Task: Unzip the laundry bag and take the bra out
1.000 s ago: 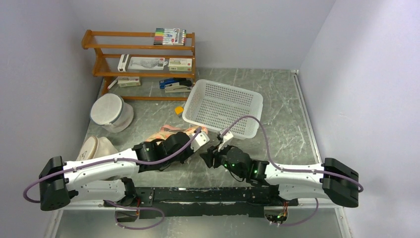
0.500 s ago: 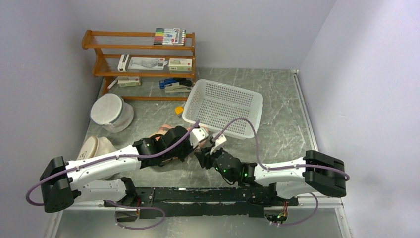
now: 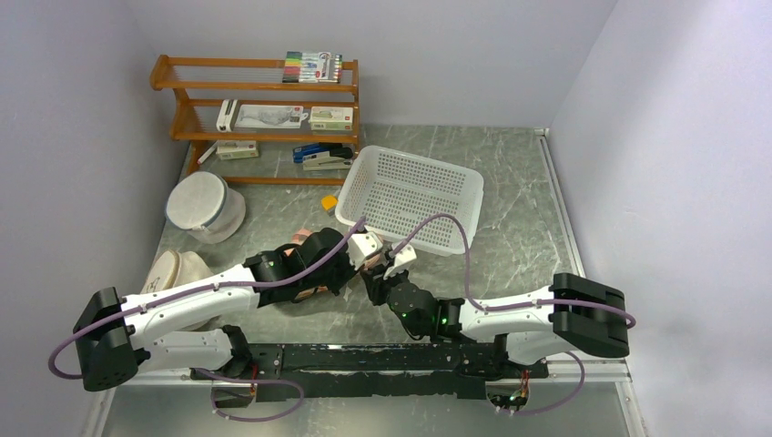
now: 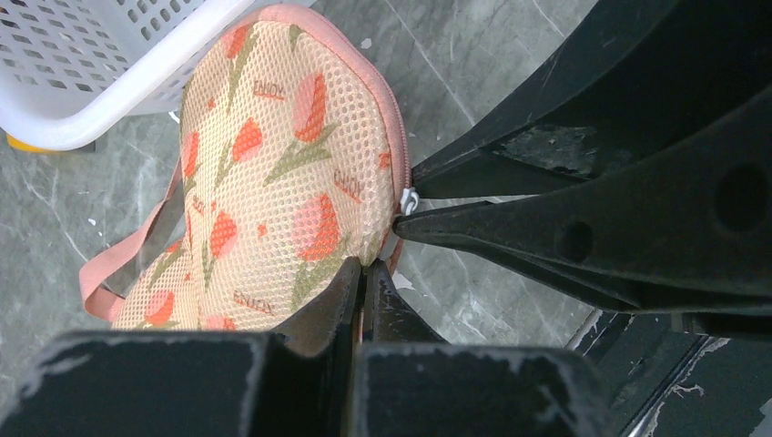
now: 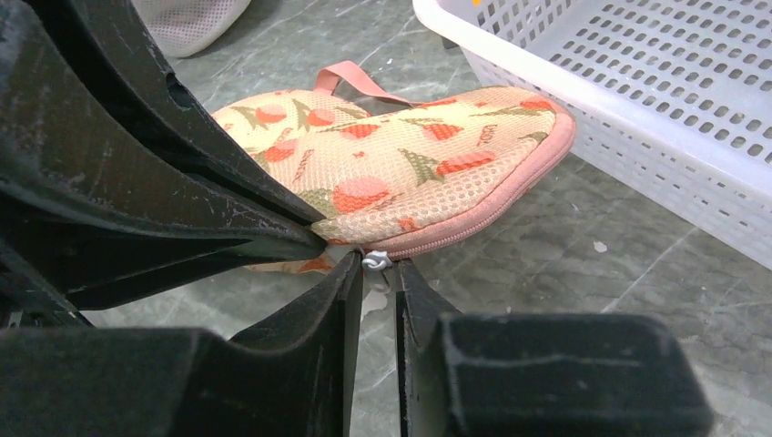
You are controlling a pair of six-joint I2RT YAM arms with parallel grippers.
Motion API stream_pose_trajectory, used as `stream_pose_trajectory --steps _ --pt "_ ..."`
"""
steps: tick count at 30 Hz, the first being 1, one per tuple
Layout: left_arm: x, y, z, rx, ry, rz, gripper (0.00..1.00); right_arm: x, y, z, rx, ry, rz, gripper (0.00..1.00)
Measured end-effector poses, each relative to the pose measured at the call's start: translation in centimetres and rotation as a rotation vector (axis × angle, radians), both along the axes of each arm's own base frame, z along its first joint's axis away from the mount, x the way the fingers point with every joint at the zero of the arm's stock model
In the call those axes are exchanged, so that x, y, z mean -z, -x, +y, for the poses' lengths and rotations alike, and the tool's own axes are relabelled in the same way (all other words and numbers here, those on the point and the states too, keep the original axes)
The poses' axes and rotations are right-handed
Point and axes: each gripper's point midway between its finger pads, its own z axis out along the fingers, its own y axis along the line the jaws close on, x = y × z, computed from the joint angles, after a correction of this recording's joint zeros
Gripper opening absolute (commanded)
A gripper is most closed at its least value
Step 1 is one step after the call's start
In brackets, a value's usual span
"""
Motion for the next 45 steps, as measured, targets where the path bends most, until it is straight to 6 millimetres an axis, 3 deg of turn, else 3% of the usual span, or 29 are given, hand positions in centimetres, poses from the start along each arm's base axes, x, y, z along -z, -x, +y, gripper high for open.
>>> stream_pose_trajectory --steps 15,35,45 --pt "0.0 0.0 0.0 0.004 0.005 0.008 0.07 0.0 0.3 -0.9 0.007 -0.002 0.012 0.21" --pt "0.1 0.0 -0.1 0.007 0.007 0.016 0.07 1.2 0.1 -0.3 -0.025 0.029 0.018 0.00" --pt "-0.1 0.0 -0.2 0.009 0.012 0.012 0.07 0.8 -0.6 -1.4 0.008 0.019 0.039 0.00"
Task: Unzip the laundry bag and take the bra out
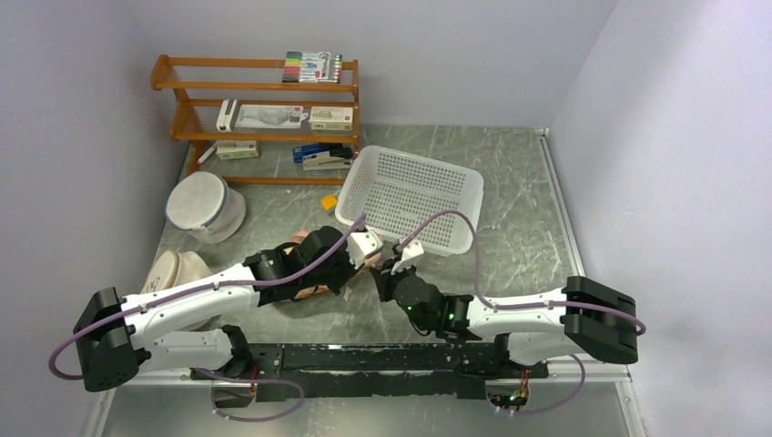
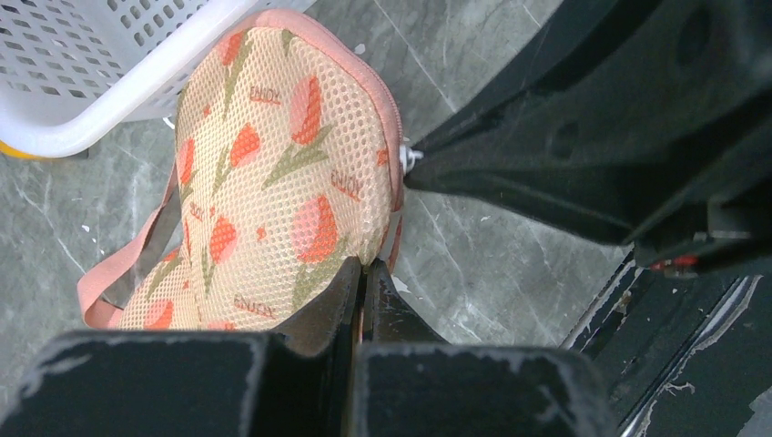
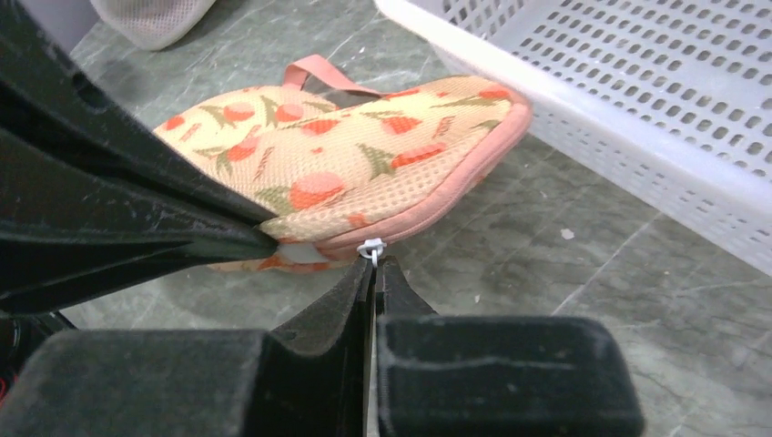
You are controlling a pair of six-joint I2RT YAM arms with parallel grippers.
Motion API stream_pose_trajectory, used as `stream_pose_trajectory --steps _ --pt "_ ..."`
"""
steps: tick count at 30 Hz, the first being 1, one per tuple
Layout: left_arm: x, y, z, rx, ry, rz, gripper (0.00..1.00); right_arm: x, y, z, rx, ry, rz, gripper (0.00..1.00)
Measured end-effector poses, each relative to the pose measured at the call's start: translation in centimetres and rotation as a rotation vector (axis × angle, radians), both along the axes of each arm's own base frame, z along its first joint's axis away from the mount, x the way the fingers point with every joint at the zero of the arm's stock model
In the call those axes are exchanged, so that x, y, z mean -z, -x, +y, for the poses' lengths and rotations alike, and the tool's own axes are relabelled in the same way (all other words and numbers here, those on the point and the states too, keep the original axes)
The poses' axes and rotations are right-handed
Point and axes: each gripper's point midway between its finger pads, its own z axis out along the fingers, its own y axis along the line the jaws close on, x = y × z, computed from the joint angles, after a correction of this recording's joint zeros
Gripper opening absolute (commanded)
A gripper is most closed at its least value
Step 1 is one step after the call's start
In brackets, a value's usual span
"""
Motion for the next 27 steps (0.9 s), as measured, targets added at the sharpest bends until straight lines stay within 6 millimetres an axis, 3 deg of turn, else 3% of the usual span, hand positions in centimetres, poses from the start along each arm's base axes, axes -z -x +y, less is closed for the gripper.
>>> stream_pose_trajectory --steps 7,12,14,17,19,21,23,27 --pt "-0.1 0.0 0.0 0.001 0.002 -0.002 0.07 0.1 -2.4 -2.8 0.050 -0.014 0.034 0.00" --pt "-0.1 -0.1 -0.1 0.007 0.001 -0.007 0.07 0.9 -3.3 -3.2 0.004 -0.003 0.073 0.00" --pt "0.0 0.1 -0.1 0.017 -0.001 0.000 0.16 1.1 -3.0 -3.0 -0.025 0.007 0.078 0.00" --pt "0.2 0.6 -0.2 0.041 -0.005 0.018 0.43 1.1 -2.6 -2.6 -0.072 0.013 0.079 0.00" --pt "0.2 1.0 -0.4 0.056 0.005 0.037 0.54 1.0 -2.2 -2.2 -0.108 0.014 0.077 0.00" --pt "-0.2 1.5 -0.9 0.058 0.041 0.063 0.62 1.1 -1.9 -1.9 -0.140 0.018 0.081 0.00" --pt "-1.1 1.8 -1.3 0.034 0.100 0.088 0.79 1.1 -1.5 -1.6 -0.172 0.019 0.084 0.00" --pt "-2.9 1.9 -1.8 -0.068 0.225 0.145 0.81 0.7 -0.7 -0.8 -0.235 -0.004 0.083 0.00"
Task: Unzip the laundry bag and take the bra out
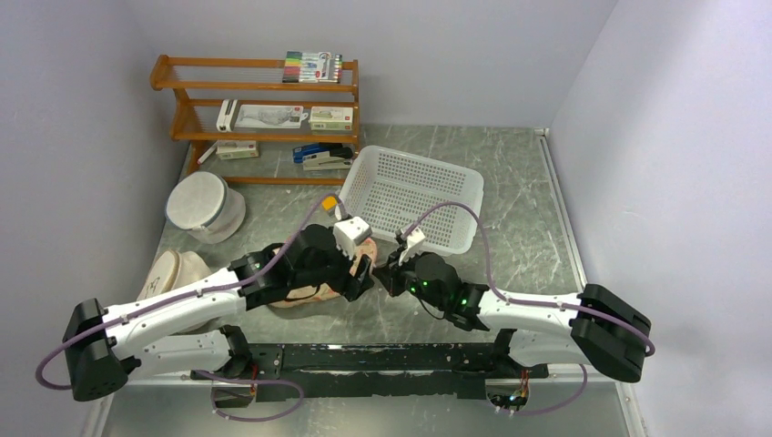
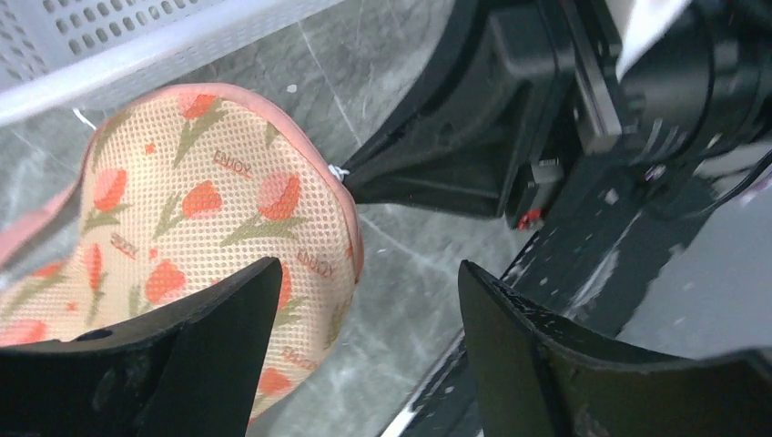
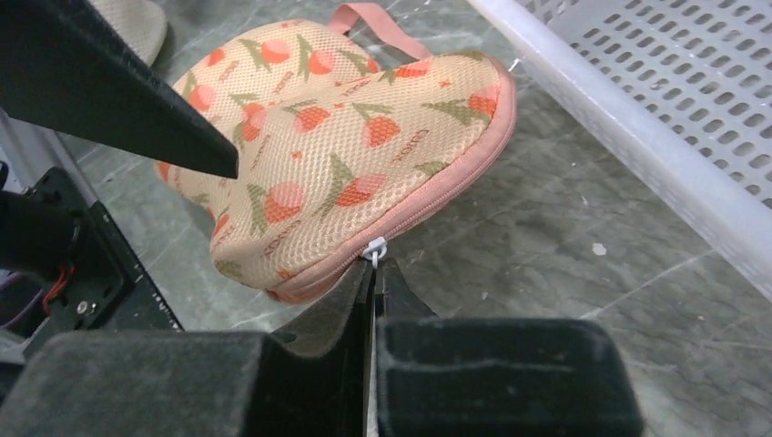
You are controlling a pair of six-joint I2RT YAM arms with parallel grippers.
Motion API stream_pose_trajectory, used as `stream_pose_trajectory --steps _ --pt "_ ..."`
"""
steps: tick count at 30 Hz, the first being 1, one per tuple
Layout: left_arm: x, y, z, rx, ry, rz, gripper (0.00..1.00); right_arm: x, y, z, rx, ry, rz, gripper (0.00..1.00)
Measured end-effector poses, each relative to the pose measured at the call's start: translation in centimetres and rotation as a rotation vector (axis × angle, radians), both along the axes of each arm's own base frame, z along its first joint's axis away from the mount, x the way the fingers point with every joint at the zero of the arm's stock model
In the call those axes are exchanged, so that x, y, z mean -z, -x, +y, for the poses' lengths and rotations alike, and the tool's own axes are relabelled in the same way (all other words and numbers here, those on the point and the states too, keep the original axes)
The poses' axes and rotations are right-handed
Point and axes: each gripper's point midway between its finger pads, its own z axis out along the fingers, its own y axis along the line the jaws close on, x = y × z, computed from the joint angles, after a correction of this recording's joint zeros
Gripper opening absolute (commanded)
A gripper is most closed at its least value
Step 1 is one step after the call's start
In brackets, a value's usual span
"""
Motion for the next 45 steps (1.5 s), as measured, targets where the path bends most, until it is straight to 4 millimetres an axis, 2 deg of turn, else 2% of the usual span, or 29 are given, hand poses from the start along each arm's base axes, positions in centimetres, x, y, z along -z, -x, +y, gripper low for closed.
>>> stream_pose_trajectory --steps 5,8,11,16,24,29,33,40,45 --pt "-0.7 -0.1 -0.1 -0.155 0.118 0.099 0.72 -0.5 0.8 0.6 -0.055 -0.029 0.003 0.00" --pt "0.1 -0.3 -0.3 -0.208 0.122 0.147 0.63 -1.2 1.3 0.8 -0.084 -0.058 -0.004 0.00" --pt "1.8 -0.5 -0.5 -0.242 0.076 0.188 0.57 -1.4 1.7 0.7 -0.097 -0.074 -0.005 0.00" --pt "3.5 -0.6 -0.7 -0.266 0.010 0.231 0.36 -1.1 2.1 0.8 -0.108 -0.084 0.011 0.00" --pt "3.6 -0.6 -0.4 -0.290 0.007 0.238 0.08 -0.9 2.4 1.1 -0.125 -0.088 0.023 0.00" --pt "3.7 -0.3 0.2 -0.302 0.023 0.246 0.07 -0.5 2.2 1.0 -0.101 -0.083 0.038 0.00" --pt "4.4 0.4 1.1 -0.309 0.030 0.257 0.07 0.3 1.3 0.4 -0.049 -0.046 0.055 0.00" --pt "5.8 1.3 2.2 -0.318 0.025 0.283 0.07 3.3 -2.0 -0.3 0.040 0.077 0.149 0.00" --pt "7.0 1.6 3.0 -0.370 0.024 0.315 0.07 3.6 -1.8 0.2 -0.012 0.094 0.162 0.00"
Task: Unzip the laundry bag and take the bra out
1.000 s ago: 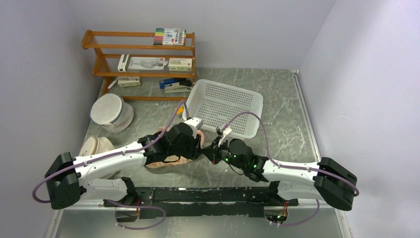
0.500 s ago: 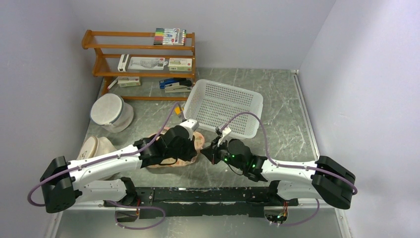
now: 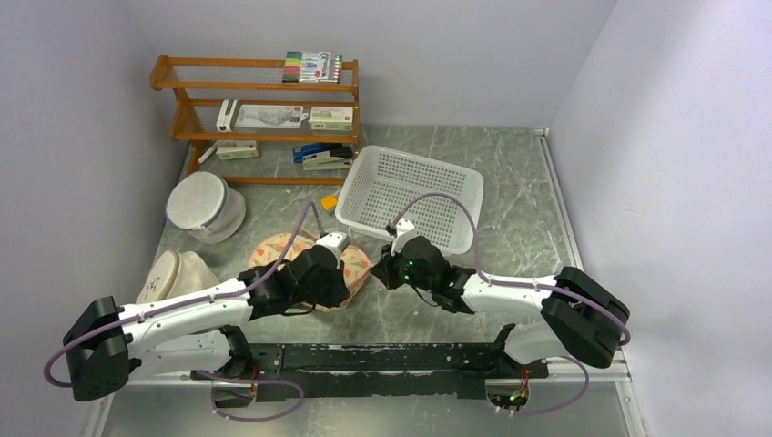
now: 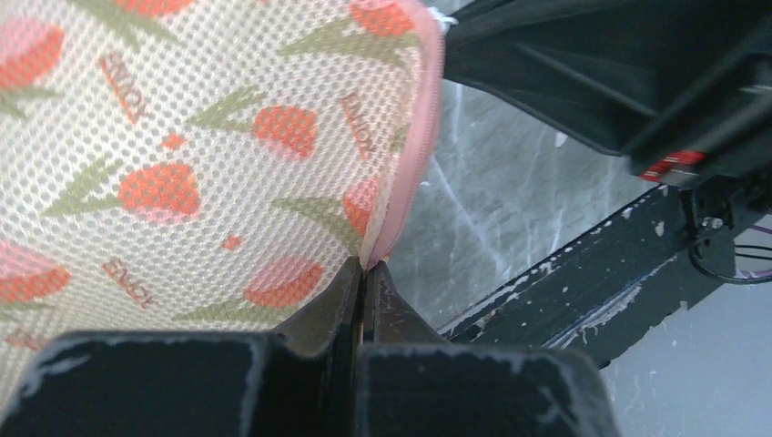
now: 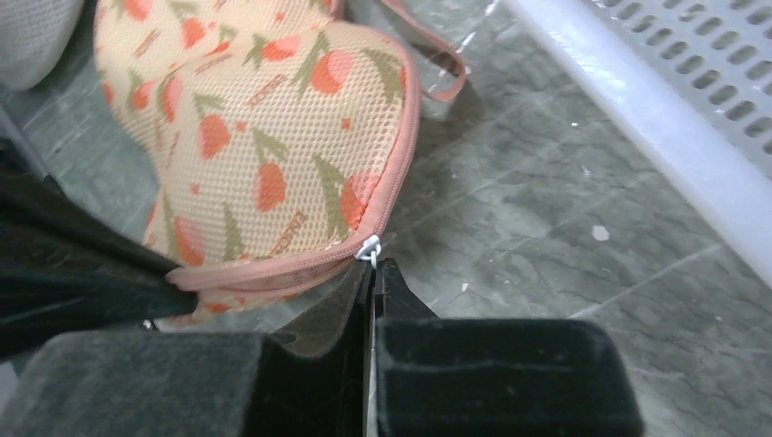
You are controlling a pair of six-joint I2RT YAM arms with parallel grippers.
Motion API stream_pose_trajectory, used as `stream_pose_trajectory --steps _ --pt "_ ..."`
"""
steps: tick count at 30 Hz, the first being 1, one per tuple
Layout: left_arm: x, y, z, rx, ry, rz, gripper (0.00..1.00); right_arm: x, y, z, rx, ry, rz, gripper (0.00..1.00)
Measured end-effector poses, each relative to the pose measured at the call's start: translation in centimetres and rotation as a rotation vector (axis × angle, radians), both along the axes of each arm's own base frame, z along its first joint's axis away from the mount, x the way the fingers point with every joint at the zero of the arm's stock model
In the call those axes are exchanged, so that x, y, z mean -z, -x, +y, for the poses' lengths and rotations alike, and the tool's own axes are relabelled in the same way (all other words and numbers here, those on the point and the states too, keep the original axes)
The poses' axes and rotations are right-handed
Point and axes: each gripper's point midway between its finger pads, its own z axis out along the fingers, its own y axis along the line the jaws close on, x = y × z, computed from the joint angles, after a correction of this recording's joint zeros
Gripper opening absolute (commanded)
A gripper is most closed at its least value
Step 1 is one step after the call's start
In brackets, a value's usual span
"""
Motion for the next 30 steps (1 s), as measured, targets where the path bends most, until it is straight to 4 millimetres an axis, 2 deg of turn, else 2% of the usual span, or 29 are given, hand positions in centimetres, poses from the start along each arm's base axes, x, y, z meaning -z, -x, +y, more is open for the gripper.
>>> stream_pose_trajectory --steps 2,6,10,14,17,23,30 --pt "0.9 0.2 0.6 -0.026 -0.010 0.017 0.11 -0.1 0.5 0.3 -0.039 -0.007 -0.002 0.00" --pt "1.8 0.8 1.8 -0.065 -0.013 0.038 0.36 -0.3 2.1 0.8 -0.123 -0.039 -0.003 0.00" --pt "0.8 1.0 2.3 -0.072 0.013 0.024 0.61 -0.9 3.4 1.6 -0.175 -0.076 -0.024 0.00" --pt "-1.0 1.4 1.9 -0.041 0.080 0.004 0.71 -1.4 4.5 2.8 -0.218 -0.113 -0.031 0.00" --pt "-2.1 1.8 1.3 -0.003 0.123 0.002 0.71 -1.4 5.0 3.6 -0.243 -0.132 -0.030 0.00" --pt "-3.5 1.1 0.3 0.001 0.123 -0.015 0.54 -1.4 5.6 4.3 -0.268 -0.154 -0.023 0.00" --pt "-2.4 -0.1 0.3 -0.019 0.038 -0.028 0.43 -2.1 5.7 4.7 -0.278 -0.184 -0.035 0.00"
